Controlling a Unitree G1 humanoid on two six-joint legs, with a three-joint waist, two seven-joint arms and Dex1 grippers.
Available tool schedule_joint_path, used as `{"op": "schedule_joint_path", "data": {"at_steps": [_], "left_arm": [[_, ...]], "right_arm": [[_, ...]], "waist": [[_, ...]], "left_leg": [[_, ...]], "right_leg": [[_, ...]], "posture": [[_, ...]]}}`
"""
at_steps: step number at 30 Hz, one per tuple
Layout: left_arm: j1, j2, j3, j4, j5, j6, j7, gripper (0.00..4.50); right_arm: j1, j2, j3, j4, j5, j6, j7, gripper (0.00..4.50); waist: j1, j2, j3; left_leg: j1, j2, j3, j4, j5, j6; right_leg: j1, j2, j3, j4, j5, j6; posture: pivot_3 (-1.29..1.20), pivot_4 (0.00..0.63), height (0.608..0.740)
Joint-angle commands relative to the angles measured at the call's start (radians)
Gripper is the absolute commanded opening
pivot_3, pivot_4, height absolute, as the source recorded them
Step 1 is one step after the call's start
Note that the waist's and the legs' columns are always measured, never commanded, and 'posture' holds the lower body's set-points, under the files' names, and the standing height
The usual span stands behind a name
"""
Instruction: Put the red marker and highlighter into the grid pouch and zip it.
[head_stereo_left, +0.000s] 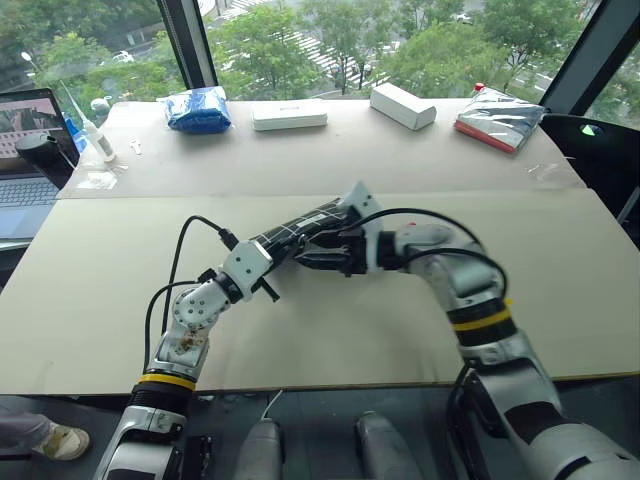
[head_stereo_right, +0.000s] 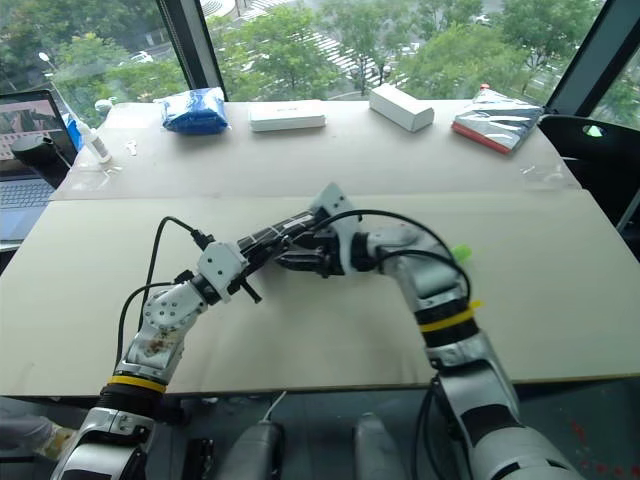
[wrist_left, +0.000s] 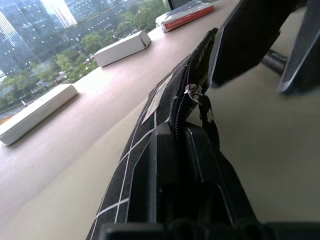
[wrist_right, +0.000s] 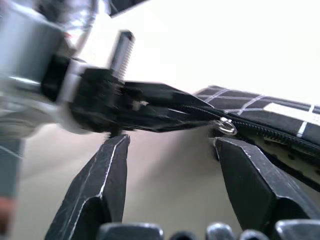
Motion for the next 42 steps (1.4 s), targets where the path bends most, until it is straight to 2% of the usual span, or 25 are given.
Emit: {"op": "schedule_joint_path", "data": {"at_steps": [1, 2, 6, 8, 10, 15, 19, 24, 29, 34, 42], "left_arm": [[-0.007, -0.009, -0.003, -0.021, -0.003, -0.019, 0.005, 0.00], [-0.007, -0.011, -0.005, -0.019, -0.002, -0.021, 0.004, 0.00], [-0.010, -0.018, -0.012, 0.002, -0.002, -0.032, -0.004, 0.00], [-0.009, -0.019, -0.015, 0.011, -0.003, -0.038, -0.009, 0.00], [-0.010, -0.022, -0.018, 0.019, -0.004, -0.044, -0.012, 0.00], [-0.024, -0.031, -0.021, 0.051, 0.000, -0.061, -0.014, 0.00], [-0.020, -0.042, -0.025, 0.071, -0.001, -0.082, -0.015, 0.00], [-0.010, -0.052, -0.024, 0.077, 0.000, -0.090, -0.008, 0.00], [-0.002, -0.058, -0.020, 0.071, 0.000, -0.089, 0.001, 0.00], [0.011, -0.058, -0.014, 0.058, 0.001, -0.083, 0.014, 0.00], [0.030, -0.054, -0.008, 0.032, -0.001, -0.071, 0.029, 0.00]], "right_arm": [[0.108, -0.120, -0.129, -0.244, 0.149, 0.061, 0.063, 2.84], [0.133, -0.145, -0.154, -0.278, 0.167, 0.057, 0.063, 2.84], [0.188, -0.176, -0.288, -0.280, 0.097, 0.018, -0.131, 2.84], [0.180, -0.160, -0.294, -0.171, -0.068, -0.003, -0.368, 2.84], [0.192, -0.114, -0.356, -0.142, -0.096, 0.071, -0.516, 2.84], [0.272, -0.081, -0.319, -0.210, -0.153, 0.120, -0.639, 2.84], [0.256, 0.073, -0.441, -0.232, -0.166, 0.294, -0.833, 2.84], [0.227, 0.167, -0.474, -0.306, -0.182, 0.425, -0.934, 2.84], [0.189, 0.198, -0.454, -0.326, -0.213, 0.486, -0.986, 2.84], [0.146, 0.236, -0.458, -0.282, -0.268, 0.513, -1.059, 2.84], [0.098, 0.301, -0.488, -0.185, -0.321, 0.445, -1.132, 2.84]], "waist": [[0.003, 0.000, 0.000], [0.005, 0.000, 0.000], [0.005, -0.001, 0.000], [0.006, -0.002, -0.001], [0.010, -0.003, -0.001], [0.014, -0.002, -0.001], [0.011, -0.002, -0.001], [0.012, -0.002, -0.001], [0.011, -0.002, -0.001], [0.010, -0.002, -0.001], [0.008, -0.002, -0.001]], "left_leg": [[0.000, 0.000, 0.000, 0.000, 0.000, 0.000], [0.000, 0.000, 0.000, 0.000, 0.000, 0.000], [0.001, 0.000, 0.001, 0.001, 0.000, 0.000], [0.001, 0.000, 0.001, 0.001, 0.000, 0.000], [0.002, 0.000, 0.001, 0.001, 0.000, 0.000], [0.000, -0.001, 0.001, 0.000, 0.001, -0.001], [0.001, -0.001, 0.002, 0.001, 0.001, -0.001], [0.001, -0.001, 0.001, 0.001, 0.001, -0.001], [0.001, -0.001, 0.001, 0.001, 0.001, -0.001], [0.001, -0.001, 0.001, 0.001, 0.001, -0.001], [0.001, -0.001, 0.001, 0.001, 0.001, -0.001]], "right_leg": [[0.001, 0.000, 0.000, 0.000, 0.000, 0.000], [0.001, 0.000, 0.000, -0.001, 0.000, 0.000], [0.001, 0.000, 0.001, 0.000, 0.000, 0.000], [0.001, 0.000, 0.001, 0.000, 0.000, 0.000], [0.002, 0.000, 0.001, 0.001, 0.000, 0.000], [0.000, 0.000, 0.002, 0.000, 0.000, 0.000], [0.000, 0.000, 0.003, 0.000, 0.000, 0.000], [0.000, 0.000, 0.003, 0.001, 0.000, 0.000], [0.000, 0.000, 0.002, 0.001, 0.000, 0.000], [0.000, 0.000, 0.002, 0.001, 0.000, 0.000], [0.000, 0.000, 0.002, 0.001, 0.000, 0.000]], "posture": [[0.00, 0.150, 0.740], [0.00, 0.150, 0.740], [0.00, 0.150, 0.740], [0.00, 0.150, 0.740], [0.00, 0.150, 0.740], [0.00, 0.150, 0.740], [0.00, 0.150, 0.740], [0.00, 0.150, 0.740], [0.00, 0.150, 0.740], [0.00, 0.150, 0.740], [0.00, 0.150, 0.740]]}}
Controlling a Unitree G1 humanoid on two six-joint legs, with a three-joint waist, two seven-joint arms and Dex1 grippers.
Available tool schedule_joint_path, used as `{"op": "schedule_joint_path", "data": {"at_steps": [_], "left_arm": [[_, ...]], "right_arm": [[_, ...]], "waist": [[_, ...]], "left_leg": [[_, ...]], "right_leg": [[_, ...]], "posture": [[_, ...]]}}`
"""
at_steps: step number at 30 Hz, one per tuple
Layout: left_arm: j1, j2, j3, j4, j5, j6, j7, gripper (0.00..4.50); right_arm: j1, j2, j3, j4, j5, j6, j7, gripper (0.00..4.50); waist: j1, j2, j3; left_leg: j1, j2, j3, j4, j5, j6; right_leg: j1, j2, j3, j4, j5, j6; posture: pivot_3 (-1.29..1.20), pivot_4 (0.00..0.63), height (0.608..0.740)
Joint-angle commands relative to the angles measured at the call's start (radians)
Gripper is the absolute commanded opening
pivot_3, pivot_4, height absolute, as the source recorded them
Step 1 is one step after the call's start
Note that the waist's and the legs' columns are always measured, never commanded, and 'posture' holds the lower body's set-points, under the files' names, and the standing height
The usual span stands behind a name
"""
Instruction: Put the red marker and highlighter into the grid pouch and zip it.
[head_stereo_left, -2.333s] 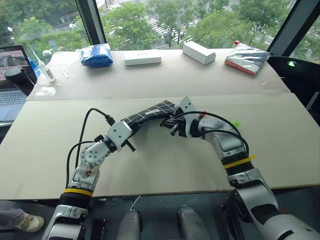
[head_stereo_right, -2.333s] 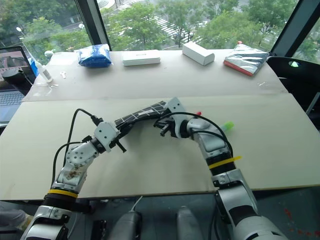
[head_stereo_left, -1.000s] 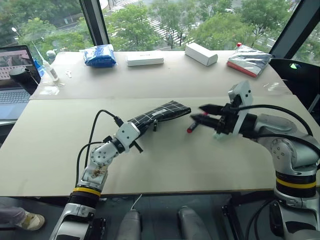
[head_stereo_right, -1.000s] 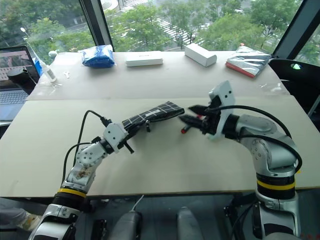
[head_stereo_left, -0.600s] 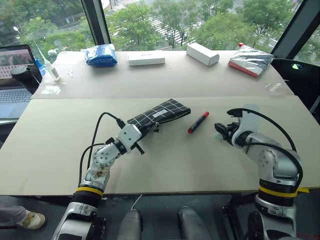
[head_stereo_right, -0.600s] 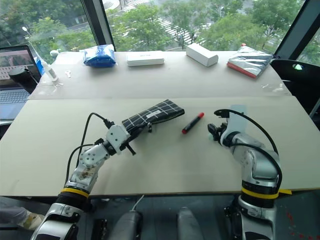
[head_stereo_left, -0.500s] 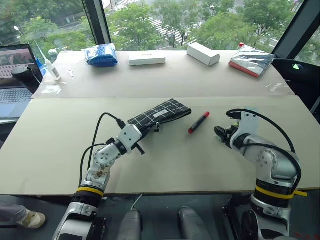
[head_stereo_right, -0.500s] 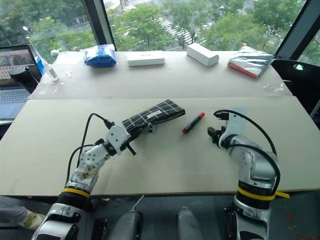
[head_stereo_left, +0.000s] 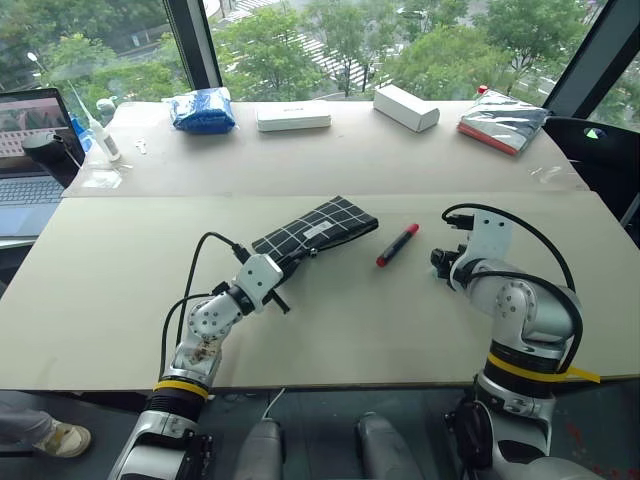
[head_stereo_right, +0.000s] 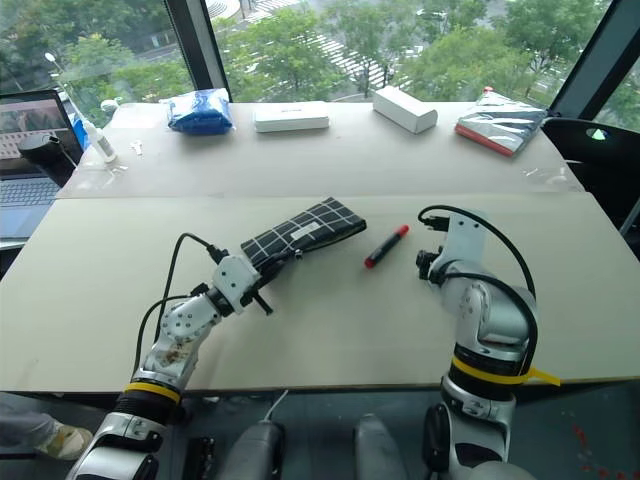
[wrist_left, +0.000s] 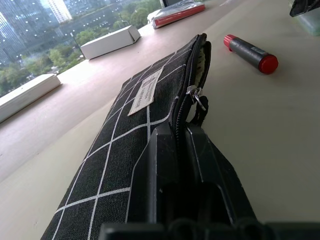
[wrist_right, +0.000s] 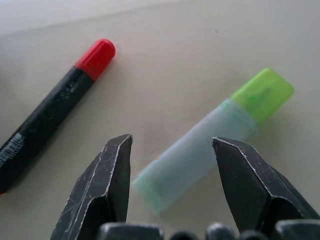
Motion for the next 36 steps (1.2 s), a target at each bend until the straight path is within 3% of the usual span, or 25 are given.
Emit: {"op": "schedule_joint_path", "data": {"at_steps": [1, 15, 25, 36], "left_arm": [[0.006, 0.003, 0.013, -0.052, -0.009, -0.002, 0.015, 0.00], [0.005, 0.017, 0.028, -0.077, -0.010, 0.021, 0.025, 0.00], [-0.006, 0.010, 0.025, -0.065, -0.013, 0.019, 0.022, 0.00], [-0.005, 0.011, 0.025, -0.059, -0.016, 0.017, 0.017, 0.00]], "right_arm": [[-0.048, 0.034, -0.030, 0.033, -0.011, -0.051, -0.027, 2.84], [-0.036, 0.097, -0.057, 0.150, -0.046, -0.145, -0.092, 2.84], [-0.035, 0.056, -0.066, 0.115, -0.054, -0.136, -0.098, 2.84], [-0.006, 0.122, -0.054, 0.013, -0.067, -0.057, -0.112, 2.84]], "waist": [[0.000, 0.000, 0.000], [-0.001, 0.000, -0.001], [0.003, -0.001, -0.001], [-0.007, -0.001, -0.001]], "left_leg": [[0.000, 0.000, 0.000, 0.000, 0.000, 0.000], [0.001, 0.000, 0.000, 0.000, 0.000, 0.000], [0.001, 0.000, 0.000, 0.000, 0.000, 0.000], [0.001, 0.001, 0.000, -0.001, 0.000, 0.000]], "right_leg": [[0.000, 0.000, 0.000, 0.000, 0.000, 0.000], [0.001, 0.000, -0.001, 0.000, 0.000, 0.000], [0.001, 0.000, -0.001, -0.001, 0.000, 0.000], [0.000, 0.000, -0.001, -0.001, 0.000, 0.000]], "posture": [[0.00, 0.150, 0.740], [0.00, 0.150, 0.740], [0.00, 0.150, 0.740], [0.00, 0.150, 0.740]]}}
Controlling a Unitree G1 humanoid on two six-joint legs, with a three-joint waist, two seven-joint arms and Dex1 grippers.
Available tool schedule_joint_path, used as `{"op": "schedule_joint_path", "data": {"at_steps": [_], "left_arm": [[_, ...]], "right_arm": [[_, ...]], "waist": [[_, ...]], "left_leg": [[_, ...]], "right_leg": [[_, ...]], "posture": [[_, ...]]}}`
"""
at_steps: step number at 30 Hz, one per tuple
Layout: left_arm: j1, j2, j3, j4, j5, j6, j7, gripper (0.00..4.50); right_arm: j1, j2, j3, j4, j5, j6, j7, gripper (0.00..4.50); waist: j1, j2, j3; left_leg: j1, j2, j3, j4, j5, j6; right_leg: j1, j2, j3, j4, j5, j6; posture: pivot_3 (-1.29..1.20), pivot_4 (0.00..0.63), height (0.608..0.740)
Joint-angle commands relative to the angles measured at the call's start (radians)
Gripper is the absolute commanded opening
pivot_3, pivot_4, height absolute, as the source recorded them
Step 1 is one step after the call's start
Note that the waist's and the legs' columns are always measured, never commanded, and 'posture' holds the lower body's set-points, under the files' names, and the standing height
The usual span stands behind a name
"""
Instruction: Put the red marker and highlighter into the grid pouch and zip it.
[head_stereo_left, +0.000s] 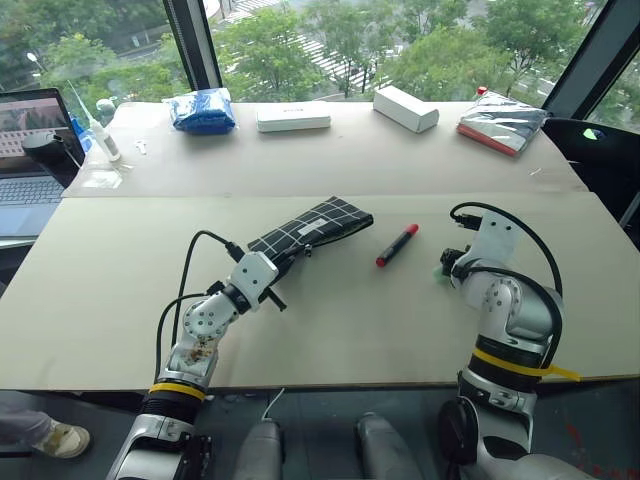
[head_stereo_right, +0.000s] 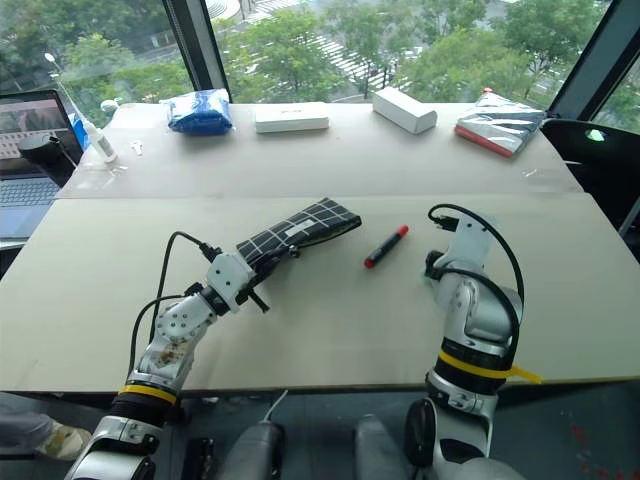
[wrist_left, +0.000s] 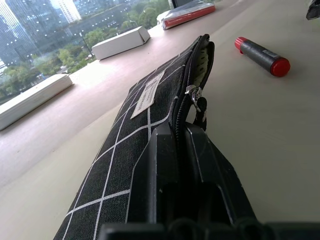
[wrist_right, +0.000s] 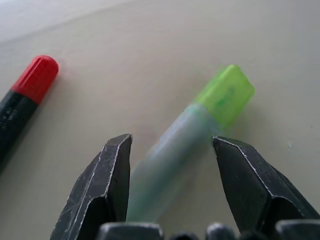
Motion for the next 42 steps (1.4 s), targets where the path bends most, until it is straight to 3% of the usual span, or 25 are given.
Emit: {"op": "schedule_joint_path", "data": {"at_steps": [1, 10, 14, 15, 17, 24, 27, 30, 32, 40, 42], "left_arm": [[-0.015, 0.002, 0.012, -0.021, -0.014, -0.009, 0.004, 0.00], [-0.022, 0.011, 0.018, -0.020, -0.015, -0.009, 0.001, 0.00], [-0.024, 0.014, 0.019, -0.018, -0.015, -0.011, -0.001, 0.00], [-0.026, 0.014, 0.019, -0.016, -0.016, -0.011, -0.002, 0.00], [-0.029, 0.014, 0.018, -0.014, -0.016, -0.012, -0.004, 0.00], [-0.032, 0.010, 0.017, -0.019, -0.022, -0.007, -0.009, 0.00], [-0.027, 0.008, 0.021, -0.036, -0.040, 0.005, -0.018, 0.00], [-0.017, 0.019, 0.019, -0.064, -0.062, 0.018, -0.044, 0.00], [-0.013, 0.028, 0.017, -0.078, -0.067, 0.025, -0.057, 0.00], [-0.002, 0.043, 0.020, -0.117, -0.074, 0.052, -0.069, 0.00], [0.003, 0.046, 0.021, -0.124, -0.073, 0.055, -0.069, 0.00]], "right_arm": [[0.007, 0.030, -0.006, 0.000, -0.003, 0.007, -0.008, 2.84], [0.024, 0.073, -0.060, 0.050, -0.003, -0.006, -0.016, 2.84], [0.031, 0.070, -0.060, 0.050, -0.005, -0.013, -0.012, 2.05], [0.033, 0.068, -0.057, 0.048, -0.006, -0.017, -0.011, 1.37], [0.039, 0.062, -0.046, 0.047, -0.007, -0.030, -0.005, 1.01], [0.022, -0.005, 0.017, 0.072, 0.014, -0.131, 0.065, 1.01], [-0.019, -0.087, 0.091, 0.094, 0.043, -0.295, 0.199, 1.01], [-0.047, -0.329, 0.327, 0.101, -0.038, -0.664, 0.493, 1.01], [-0.053, -0.459, 0.405, 0.131, -0.069, -0.875, 0.643, 1.01], [-0.004, -0.755, 0.590, 0.284, -0.212, -1.459, 0.934, 1.01], [0.016, -0.789, 0.613, 0.298, -0.201, -1.533, 0.998, 1.01]], "waist": [[-0.006, 0.000, 0.000], [-0.007, -0.002, -0.002], [-0.008, -0.004, -0.003], [-0.009, -0.004, -0.003], [-0.011, -0.004, -0.003], [-0.013, -0.005, -0.004], [-0.015, -0.004, -0.003], [-0.019, 0.001, 0.001], [-0.020, 0.004, 0.002], [-0.013, 0.002, 0.002], [-0.008, 0.002, 0.002]], "left_leg": [[0.000, 0.000, 0.000, 0.000, 0.000, 0.000], [0.000, 0.000, 0.000, -0.001, 0.000, 0.000], [0.000, 0.000, 0.000, -0.001, 0.000, 0.000], [0.000, 0.000, 0.000, -0.001, 0.000, 0.000], [0.001, 0.000, 0.000, -0.001, 0.000, 0.000], [0.001, 0.000, 0.000, -0.001, 0.000, 0.000], [0.001, 0.000, 0.000, -0.001, 0.000, 0.000], [-0.001, -0.001, 0.001, -0.001, 0.000, 0.000], [-0.002, -0.001, 0.001, -0.001, 0.000, 0.000], [-0.001, -0.001, 0.001, -0.005, 0.000, 0.000], [-0.001, -0.002, 0.001, -0.005, 0.000, 0.000]], "right_leg": [[-0.001, 0.000, 0.000, 0.000, 0.000, 0.000], [0.001, 0.000, 0.000, -0.001, 0.000, 0.000], [0.001, 0.000, 0.000, -0.001, 0.000, 0.000], [0.001, 0.000, 0.000, -0.001, 0.000, 0.000], [0.001, 0.000, 0.000, -0.001, 0.000, 0.000], [0.001, 0.000, 0.000, -0.001, 0.000, 0.000], [0.001, 0.000, 0.000, -0.001, 0.000, 0.000], [-0.002, -0.001, 0.002, -0.002, 0.000, 0.000], [-0.001, -0.001, 0.002, -0.003, 0.000, 0.001], [0.001, -0.002, 0.001, -0.010, 0.001, 0.001], [0.001, -0.003, 0.001, -0.011, 0.001, 0.001]], "posture": [[0.00, 0.150, 0.740], [0.00, 0.150, 0.740], [0.00, 0.150, 0.740], [0.00, 0.150, 0.740], [0.00, 0.150, 0.740], [0.00, 0.150, 0.740], [0.00, 0.150, 0.740], [0.00, 0.150, 0.740], [0.00, 0.150, 0.740], [0.00, 0.150, 0.740], [0.00, 0.150, 0.740]]}}
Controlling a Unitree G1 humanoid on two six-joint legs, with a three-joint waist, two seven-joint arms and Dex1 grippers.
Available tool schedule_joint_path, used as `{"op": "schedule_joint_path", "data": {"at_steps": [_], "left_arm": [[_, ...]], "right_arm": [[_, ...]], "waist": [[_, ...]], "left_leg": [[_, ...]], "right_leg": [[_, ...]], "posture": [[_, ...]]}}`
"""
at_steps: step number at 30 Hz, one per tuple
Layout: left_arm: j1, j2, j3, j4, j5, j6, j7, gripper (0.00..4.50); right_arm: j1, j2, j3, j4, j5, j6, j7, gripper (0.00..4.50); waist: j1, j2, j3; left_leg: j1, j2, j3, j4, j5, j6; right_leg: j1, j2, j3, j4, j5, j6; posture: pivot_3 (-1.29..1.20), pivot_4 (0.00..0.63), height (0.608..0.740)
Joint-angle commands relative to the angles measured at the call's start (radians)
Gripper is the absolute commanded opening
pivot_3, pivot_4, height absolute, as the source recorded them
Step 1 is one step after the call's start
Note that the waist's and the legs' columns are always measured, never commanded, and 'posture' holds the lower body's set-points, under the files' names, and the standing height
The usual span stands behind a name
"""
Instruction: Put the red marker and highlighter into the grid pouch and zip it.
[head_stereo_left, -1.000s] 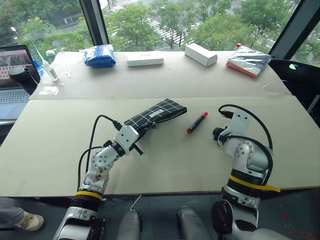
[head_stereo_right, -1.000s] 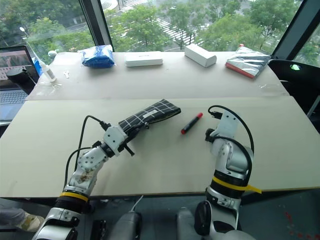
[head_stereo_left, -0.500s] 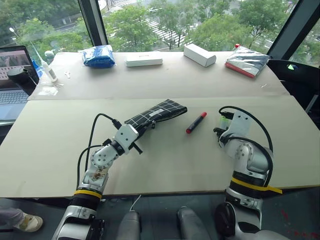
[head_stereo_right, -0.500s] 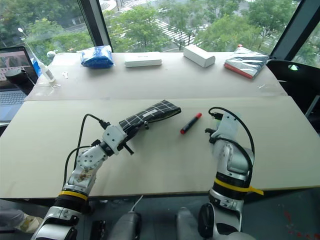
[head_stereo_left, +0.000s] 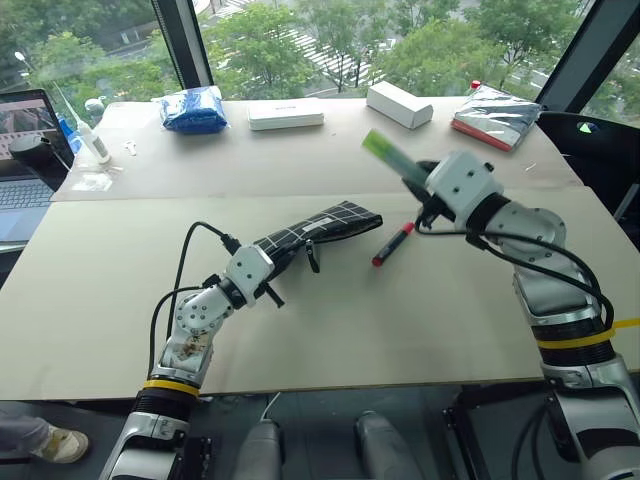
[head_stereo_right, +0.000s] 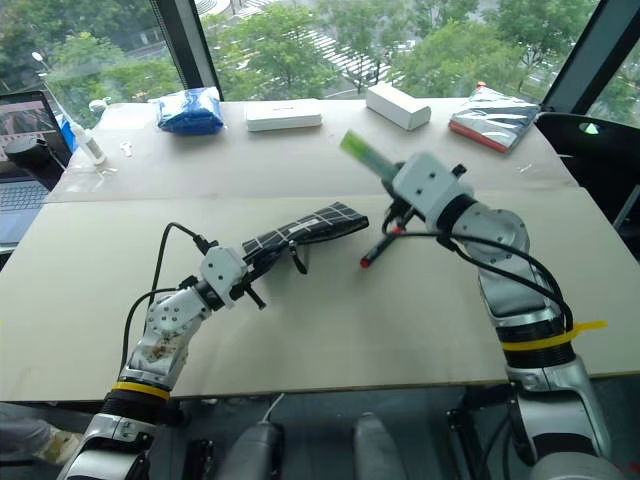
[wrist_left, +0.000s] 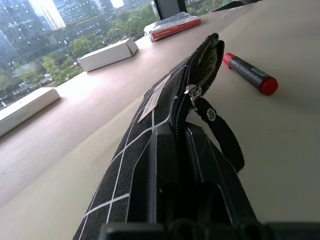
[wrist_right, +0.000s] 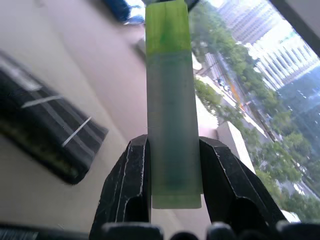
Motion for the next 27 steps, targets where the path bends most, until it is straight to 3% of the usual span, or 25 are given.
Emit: {"op": "schedule_joint_path", "data": {"at_steps": [1, 6, 27], "left_arm": [[0.002, 0.008, 0.013, -0.048, -0.013, 0.009, 0.000, 0.00], [0.006, 0.006, 0.011, -0.056, -0.009, 0.014, 0.006, 0.00], [0.001, -0.004, -0.002, -0.022, 0.012, -0.017, 0.008, 0.00]], "right_arm": [[0.015, -0.049, 0.017, 0.003, 0.004, -0.170, 0.110, 1.01], [0.050, -0.044, 0.023, 0.002, 0.020, -0.190, 0.183, 1.01], [-0.032, -0.015, -0.002, 0.168, -0.061, -0.102, 0.167, 1.01]], "waist": [[0.001, 0.000, 0.000], [-0.003, 0.000, 0.000], [0.017, 0.000, 0.000]], "left_leg": [[0.000, 0.000, 0.000, 0.000, 0.000, 0.000], [0.001, 0.001, 0.000, 0.000, 0.000, 0.000], [0.001, 0.000, 0.000, 0.002, 0.000, 0.000]], "right_leg": [[0.000, 0.000, 0.000, 0.000, 0.000, 0.000], [0.000, 0.001, 0.000, 0.001, 0.000, 0.000], [0.001, 0.001, 0.000, 0.002, 0.001, -0.001]], "posture": [[0.00, 0.150, 0.740], [0.00, 0.150, 0.740], [0.00, 0.150, 0.740]]}}
